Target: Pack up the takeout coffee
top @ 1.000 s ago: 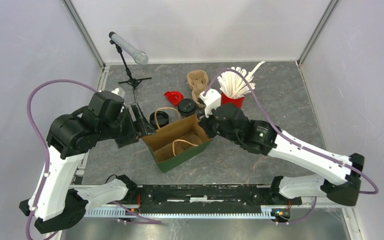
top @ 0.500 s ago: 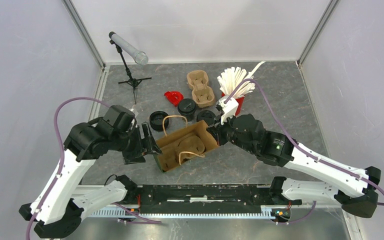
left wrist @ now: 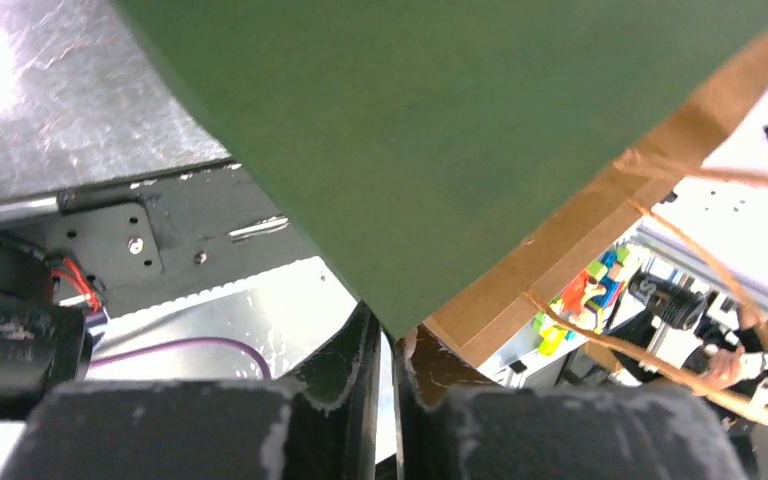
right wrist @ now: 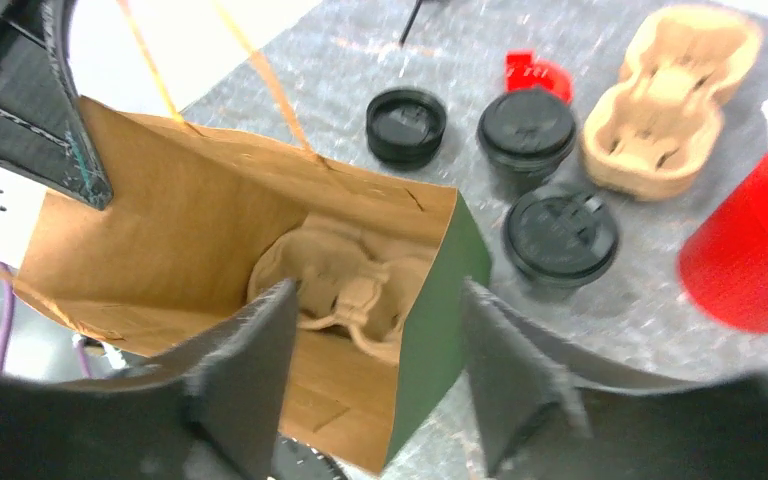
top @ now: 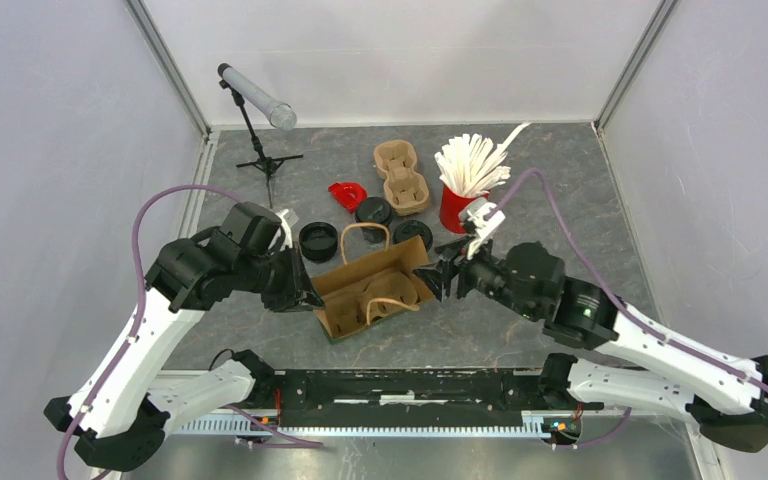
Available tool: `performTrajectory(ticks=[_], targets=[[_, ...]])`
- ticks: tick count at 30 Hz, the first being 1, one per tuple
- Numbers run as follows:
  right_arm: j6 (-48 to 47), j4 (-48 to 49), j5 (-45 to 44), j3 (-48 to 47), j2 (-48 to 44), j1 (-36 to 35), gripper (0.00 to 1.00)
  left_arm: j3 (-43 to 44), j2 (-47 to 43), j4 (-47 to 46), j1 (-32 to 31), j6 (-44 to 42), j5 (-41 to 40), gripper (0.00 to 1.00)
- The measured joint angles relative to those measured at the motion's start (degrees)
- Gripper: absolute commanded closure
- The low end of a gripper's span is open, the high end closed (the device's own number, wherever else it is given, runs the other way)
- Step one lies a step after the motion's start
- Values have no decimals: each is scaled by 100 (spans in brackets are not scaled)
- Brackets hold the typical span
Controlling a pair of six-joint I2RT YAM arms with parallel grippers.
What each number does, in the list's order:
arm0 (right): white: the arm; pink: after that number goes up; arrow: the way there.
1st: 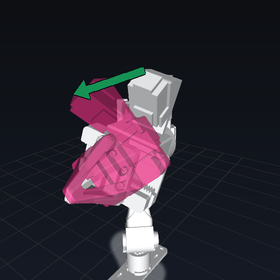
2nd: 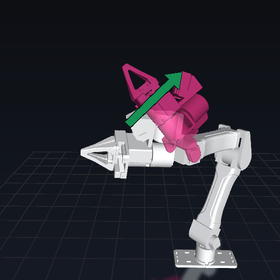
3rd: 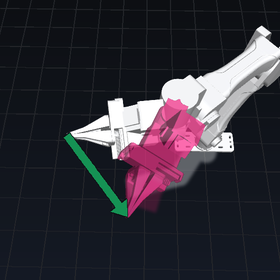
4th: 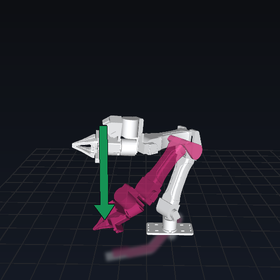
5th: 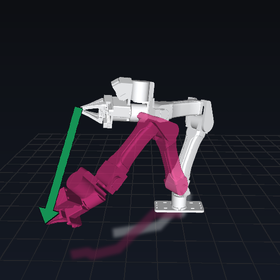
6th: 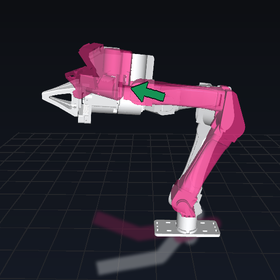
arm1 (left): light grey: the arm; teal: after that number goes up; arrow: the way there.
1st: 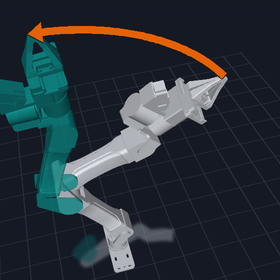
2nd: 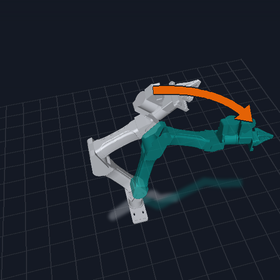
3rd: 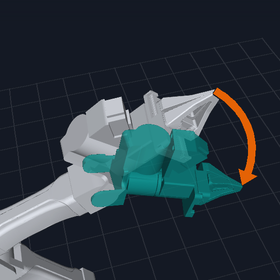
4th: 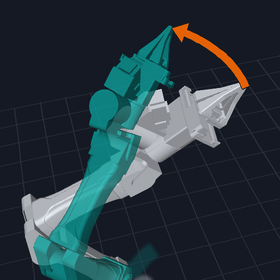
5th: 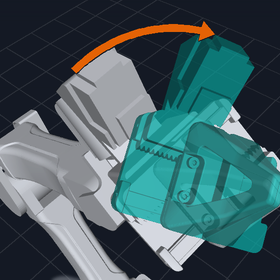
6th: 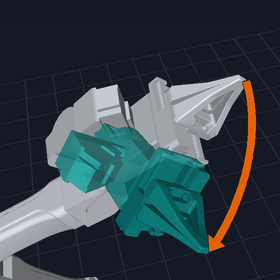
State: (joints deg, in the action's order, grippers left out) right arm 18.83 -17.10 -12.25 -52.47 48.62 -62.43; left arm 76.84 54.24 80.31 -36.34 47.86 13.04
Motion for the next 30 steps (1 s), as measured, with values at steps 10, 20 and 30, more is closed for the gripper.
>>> performTrajectory(ticks=[10, 20, 30], targets=[[-1091, 118, -50, -319, -575, 0, 17, -96, -28, -439, 0, -949, 492, 95], [-2109, -28, -63, -855, -295, 4, 16, -111, 11, -826, -9, -1631, 715, 96], [-2376, -184, -245, -743, -474, 9, 18, -608, -109, -1606, -76, -2236, 1574, 95]])
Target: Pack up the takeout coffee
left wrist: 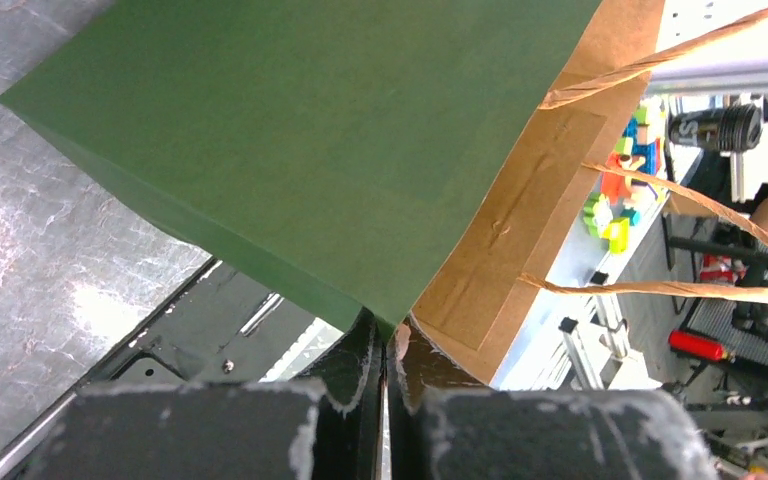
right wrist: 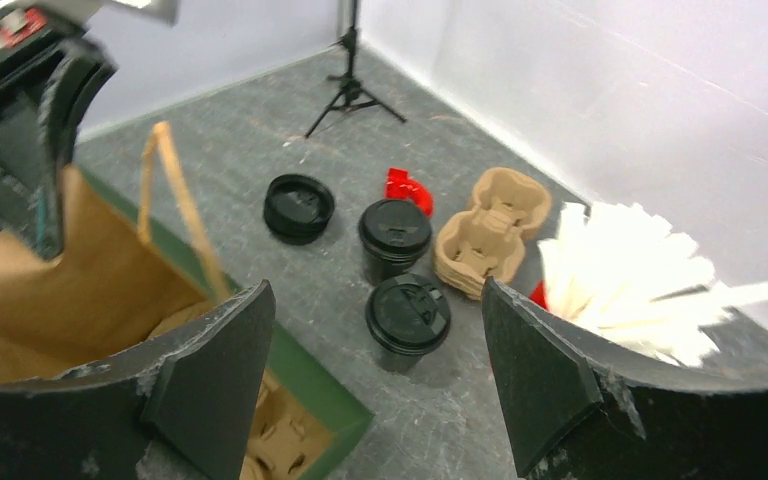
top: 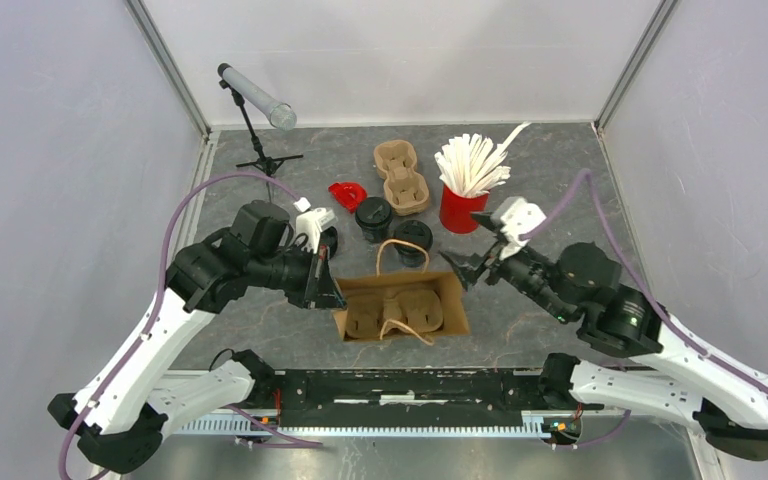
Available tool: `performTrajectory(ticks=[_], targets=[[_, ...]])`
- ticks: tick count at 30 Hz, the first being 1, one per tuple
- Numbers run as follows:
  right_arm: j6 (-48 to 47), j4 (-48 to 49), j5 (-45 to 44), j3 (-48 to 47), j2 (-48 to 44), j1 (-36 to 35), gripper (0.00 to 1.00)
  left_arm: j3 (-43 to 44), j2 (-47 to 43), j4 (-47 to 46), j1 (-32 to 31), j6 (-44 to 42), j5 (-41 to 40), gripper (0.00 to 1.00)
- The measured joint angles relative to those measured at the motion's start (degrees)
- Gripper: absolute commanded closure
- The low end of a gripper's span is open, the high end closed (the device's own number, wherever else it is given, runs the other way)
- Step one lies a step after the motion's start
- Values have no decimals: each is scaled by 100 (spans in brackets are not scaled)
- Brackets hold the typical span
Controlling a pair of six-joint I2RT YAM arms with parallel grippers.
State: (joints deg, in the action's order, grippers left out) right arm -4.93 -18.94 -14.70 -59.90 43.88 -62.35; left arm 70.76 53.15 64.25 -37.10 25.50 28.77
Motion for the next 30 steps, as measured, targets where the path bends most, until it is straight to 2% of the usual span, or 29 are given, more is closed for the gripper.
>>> performTrajectory(ticks=[5, 8, 12, 19, 30], targets=[[280, 413, -831, 551, -811, 0, 17, -240, -229, -90, -44, -452, 221, 95], [297, 570, -1080, 555, -916, 17, 19, -245, -326, -72, -52, -748, 273, 95], [-2, 538, -570, 297, -479, 22, 23, -236, -210, 57, -66, -1108, 280, 96], [-208, 369, 212, 306, -26, 22, 22, -229, -81, 48, -66, -1456, 111, 97], [-271, 385, 372, 356, -39, 22, 22, -229, -190, 28, -90, -1663, -17, 96]])
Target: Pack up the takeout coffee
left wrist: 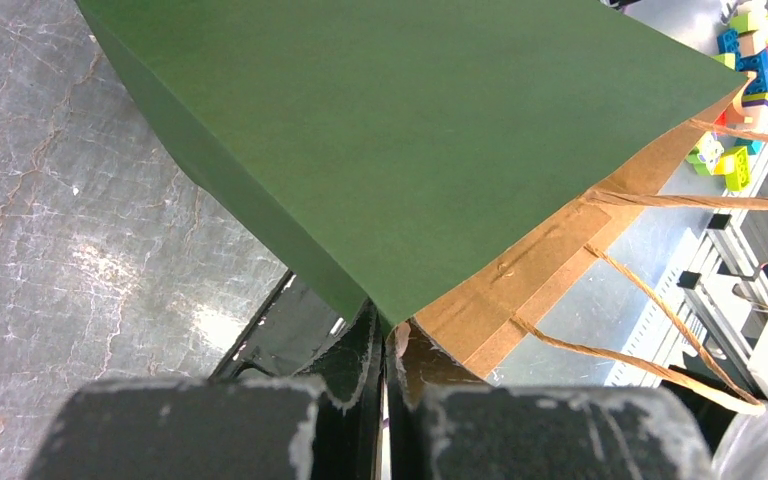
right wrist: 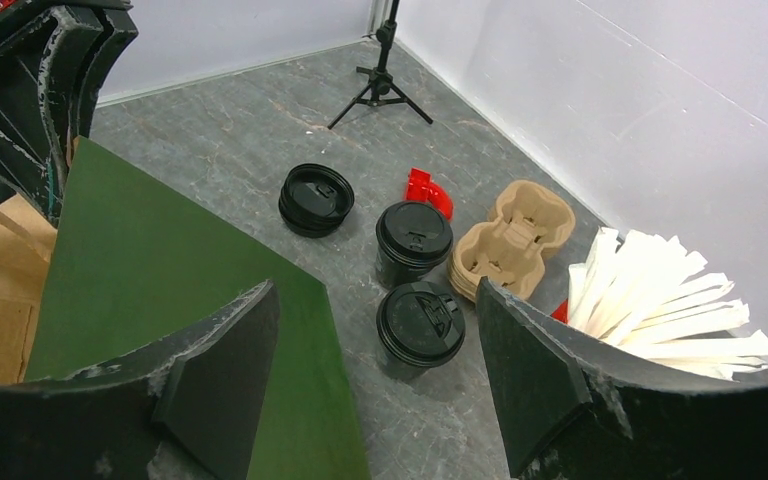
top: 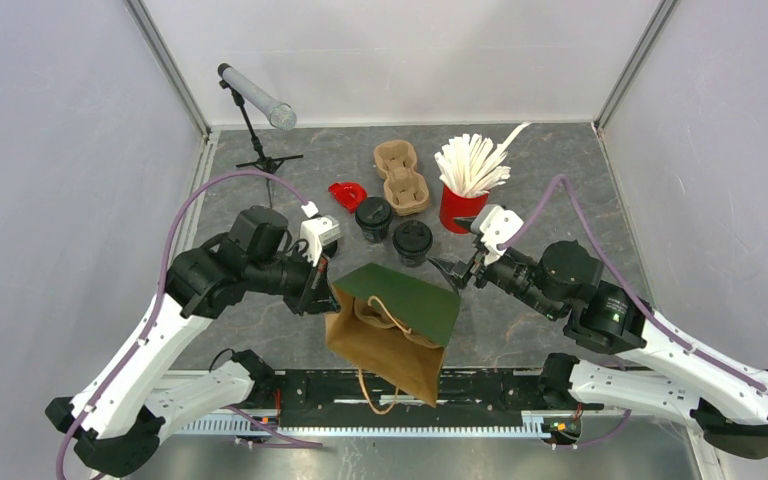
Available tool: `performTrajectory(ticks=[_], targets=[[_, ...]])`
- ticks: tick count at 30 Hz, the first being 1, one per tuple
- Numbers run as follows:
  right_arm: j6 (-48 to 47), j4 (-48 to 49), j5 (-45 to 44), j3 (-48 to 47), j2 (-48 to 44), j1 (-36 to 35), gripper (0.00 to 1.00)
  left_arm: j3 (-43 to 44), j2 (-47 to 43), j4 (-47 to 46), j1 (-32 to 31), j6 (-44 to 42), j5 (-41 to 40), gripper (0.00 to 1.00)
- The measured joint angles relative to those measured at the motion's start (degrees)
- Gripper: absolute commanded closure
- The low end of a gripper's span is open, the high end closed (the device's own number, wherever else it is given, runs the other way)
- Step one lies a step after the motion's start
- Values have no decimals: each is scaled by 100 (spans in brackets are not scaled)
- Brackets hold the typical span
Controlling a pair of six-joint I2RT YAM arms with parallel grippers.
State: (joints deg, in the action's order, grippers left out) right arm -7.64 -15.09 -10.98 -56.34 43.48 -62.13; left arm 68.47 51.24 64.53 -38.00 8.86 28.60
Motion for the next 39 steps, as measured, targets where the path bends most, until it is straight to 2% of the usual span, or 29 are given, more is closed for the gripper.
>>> performTrajectory(ticks=[6, 13, 16, 21, 25, 26, 28, 30, 31, 35, 39], targets=[[0, -79, -2, -70, 190, 0, 20, 9, 111, -15, 0, 35, 2, 95], [76, -590, -87, -651, 581, 0, 18, 42, 208, -153, 0, 560, -7, 92], [205, -739, -332, -876, 584, 0, 19, 188, 260, -188, 0, 898, 0, 93], [562, -1032, -1250, -1316, 608, 0, 19, 498, 463, -267, 0, 1740, 44, 94], [796, -1257, -1742, -1687, 664, 0, 19, 817, 841, -214, 0, 2424, 201, 84], [844, -1303, -1781, -1735, 678, 0, 20, 898, 925, -142, 0, 2546, 203, 76], [1008, -1379, -1869, -1759, 688, 0, 22, 1086, 1047, 28, 0, 2745, 205, 51], [1287, -1550, -1952, -1759, 706, 0, 23, 1241, 1102, 133, 0, 2879, 227, 3], [1449, -1631, -1985, -1757, 721, 0, 24, 1296, 1110, 164, 0, 2940, 258, 0], [2208, -1985, -2127, -1698, 737, 0, 24, 1504, 1110, 363, 0, 3034, 348, 0], [2793, -2337, -2218, -1545, 629, 0, 24, 2249, 1298, 979, -2, 2726, 94, 0]])
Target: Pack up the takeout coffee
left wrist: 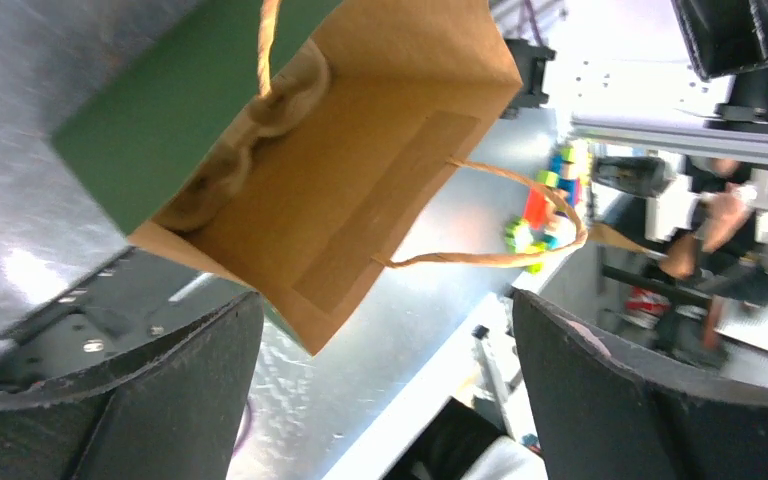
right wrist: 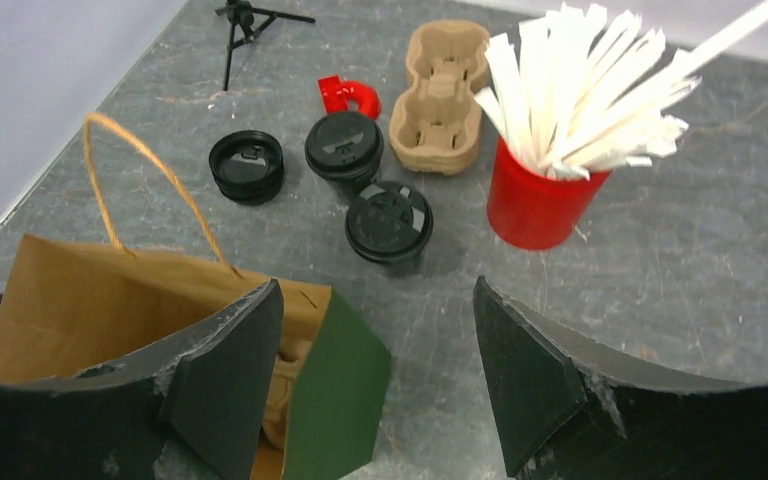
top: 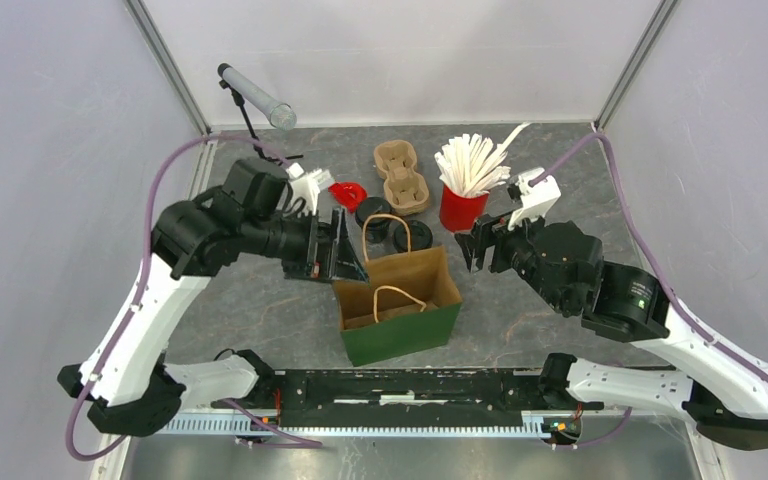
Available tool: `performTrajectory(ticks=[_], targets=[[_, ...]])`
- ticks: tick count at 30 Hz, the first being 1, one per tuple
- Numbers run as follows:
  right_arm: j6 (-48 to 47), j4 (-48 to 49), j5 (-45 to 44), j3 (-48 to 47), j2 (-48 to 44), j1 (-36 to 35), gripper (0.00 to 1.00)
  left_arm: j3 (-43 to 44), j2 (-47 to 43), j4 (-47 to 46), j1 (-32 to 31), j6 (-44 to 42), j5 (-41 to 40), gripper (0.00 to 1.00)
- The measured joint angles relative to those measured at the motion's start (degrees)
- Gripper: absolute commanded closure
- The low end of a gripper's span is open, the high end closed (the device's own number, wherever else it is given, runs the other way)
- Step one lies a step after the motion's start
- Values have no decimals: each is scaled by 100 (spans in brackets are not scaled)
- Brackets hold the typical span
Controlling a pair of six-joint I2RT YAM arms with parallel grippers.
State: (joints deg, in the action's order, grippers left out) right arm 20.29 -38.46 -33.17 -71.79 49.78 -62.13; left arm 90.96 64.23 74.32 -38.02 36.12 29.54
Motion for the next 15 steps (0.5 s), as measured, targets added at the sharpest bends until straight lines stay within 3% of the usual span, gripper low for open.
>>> performTrajectory(ticks=[7, 15], targets=[[651, -608, -31, 22, -127, 0, 24, 2448, 1405, 986, 0, -1300, -1143, 5], [1038, -992, 229, 35, -262, 0, 25, 3641, 2658, 420, -98, -2382, -1298, 16]])
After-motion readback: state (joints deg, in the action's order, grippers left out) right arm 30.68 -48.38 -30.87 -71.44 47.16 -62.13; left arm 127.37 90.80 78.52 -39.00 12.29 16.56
